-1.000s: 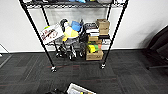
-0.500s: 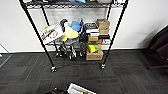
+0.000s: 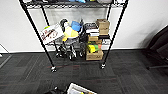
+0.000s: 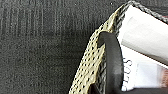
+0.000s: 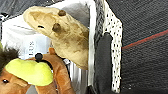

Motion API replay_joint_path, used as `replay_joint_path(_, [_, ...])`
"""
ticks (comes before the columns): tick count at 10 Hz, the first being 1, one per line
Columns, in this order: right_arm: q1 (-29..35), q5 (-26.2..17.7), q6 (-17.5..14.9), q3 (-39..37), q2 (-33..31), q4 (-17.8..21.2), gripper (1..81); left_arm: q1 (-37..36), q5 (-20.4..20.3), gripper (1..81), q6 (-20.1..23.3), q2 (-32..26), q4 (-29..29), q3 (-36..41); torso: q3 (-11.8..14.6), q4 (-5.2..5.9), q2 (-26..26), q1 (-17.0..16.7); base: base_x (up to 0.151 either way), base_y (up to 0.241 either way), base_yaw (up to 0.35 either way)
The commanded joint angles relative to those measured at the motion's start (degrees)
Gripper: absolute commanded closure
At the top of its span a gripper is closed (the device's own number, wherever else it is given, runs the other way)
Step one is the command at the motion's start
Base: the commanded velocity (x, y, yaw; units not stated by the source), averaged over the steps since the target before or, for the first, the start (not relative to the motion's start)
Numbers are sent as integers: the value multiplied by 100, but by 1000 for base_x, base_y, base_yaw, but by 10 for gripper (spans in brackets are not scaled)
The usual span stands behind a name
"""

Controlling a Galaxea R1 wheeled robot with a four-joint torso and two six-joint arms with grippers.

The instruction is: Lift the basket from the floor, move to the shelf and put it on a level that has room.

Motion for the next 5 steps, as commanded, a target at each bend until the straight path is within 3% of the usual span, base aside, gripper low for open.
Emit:
replay_joint_path(1, [530,-261,11,137,-20,106,811,-694,262,811,-160,-37,-141,-21,0,0,0,0,0,0,0])
replay_joint_path(5, [512,-270,11,241,-125,124,811,-623,753,811,-151,-37,-184,-4,0,0,0,0,0,0,0])
